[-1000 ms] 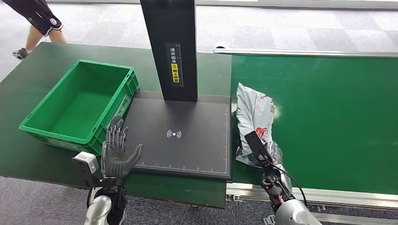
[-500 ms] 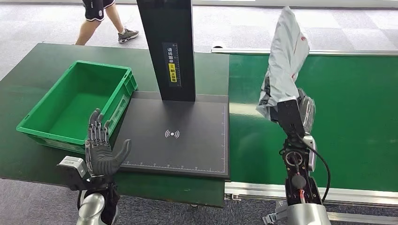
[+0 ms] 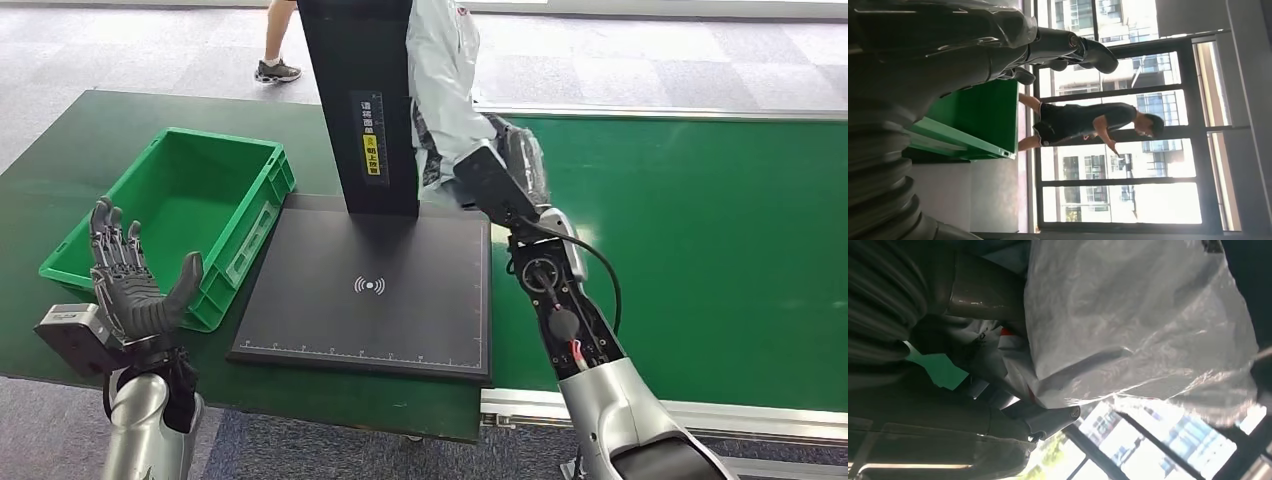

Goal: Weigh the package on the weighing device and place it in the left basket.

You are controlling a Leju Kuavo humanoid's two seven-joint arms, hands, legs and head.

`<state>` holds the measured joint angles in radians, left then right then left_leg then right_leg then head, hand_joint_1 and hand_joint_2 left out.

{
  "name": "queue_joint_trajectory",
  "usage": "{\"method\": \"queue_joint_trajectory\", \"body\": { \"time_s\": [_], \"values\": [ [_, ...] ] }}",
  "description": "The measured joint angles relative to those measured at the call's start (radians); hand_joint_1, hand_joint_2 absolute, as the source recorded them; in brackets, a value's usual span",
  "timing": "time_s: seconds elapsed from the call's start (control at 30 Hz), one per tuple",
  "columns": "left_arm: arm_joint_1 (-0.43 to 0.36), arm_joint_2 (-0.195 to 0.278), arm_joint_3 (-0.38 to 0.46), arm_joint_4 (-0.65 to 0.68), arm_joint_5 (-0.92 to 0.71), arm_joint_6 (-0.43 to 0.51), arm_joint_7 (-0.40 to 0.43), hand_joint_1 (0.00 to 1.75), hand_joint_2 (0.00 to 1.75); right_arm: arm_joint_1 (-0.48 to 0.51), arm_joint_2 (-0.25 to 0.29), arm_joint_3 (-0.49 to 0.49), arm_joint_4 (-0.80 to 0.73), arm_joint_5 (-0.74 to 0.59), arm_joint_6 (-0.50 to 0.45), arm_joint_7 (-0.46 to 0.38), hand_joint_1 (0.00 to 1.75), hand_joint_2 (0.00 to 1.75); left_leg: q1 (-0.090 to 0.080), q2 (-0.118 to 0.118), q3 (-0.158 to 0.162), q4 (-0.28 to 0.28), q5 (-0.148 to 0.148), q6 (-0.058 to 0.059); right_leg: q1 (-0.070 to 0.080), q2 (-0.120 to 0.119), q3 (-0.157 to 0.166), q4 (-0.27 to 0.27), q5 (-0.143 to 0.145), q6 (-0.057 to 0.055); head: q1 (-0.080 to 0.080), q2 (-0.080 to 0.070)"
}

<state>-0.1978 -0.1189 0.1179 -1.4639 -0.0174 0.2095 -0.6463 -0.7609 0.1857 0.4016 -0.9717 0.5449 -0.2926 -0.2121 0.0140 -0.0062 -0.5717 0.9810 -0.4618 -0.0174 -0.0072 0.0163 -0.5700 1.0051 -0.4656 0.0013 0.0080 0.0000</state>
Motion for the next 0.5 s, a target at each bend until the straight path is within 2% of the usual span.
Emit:
{"method": "queue_joint_trajectory", "body": {
  "time_s": [0.23,0.5],
  "values": [
    [-0.031,0.027,0.013,0.026,0.011,0.008,-0.003,0.00,1.75,0.023,0.064,0.118,0.170,-0.011,0.082,-0.026,1.75,1.75,0.000,0.000,0.000,0.000,0.000,0.000,0.000,0.000,-0.002,0.000,0.000,0.000,0.000,0.000],
    [-0.038,0.042,0.015,0.053,0.020,0.008,-0.003,0.00,1.75,0.061,0.081,0.198,0.210,-0.083,0.201,-0.039,1.75,1.75,0.000,0.000,-0.001,0.000,0.000,0.000,0.000,0.000,-0.002,0.000,0.000,0.000,0.000,0.000]
  ]
}}
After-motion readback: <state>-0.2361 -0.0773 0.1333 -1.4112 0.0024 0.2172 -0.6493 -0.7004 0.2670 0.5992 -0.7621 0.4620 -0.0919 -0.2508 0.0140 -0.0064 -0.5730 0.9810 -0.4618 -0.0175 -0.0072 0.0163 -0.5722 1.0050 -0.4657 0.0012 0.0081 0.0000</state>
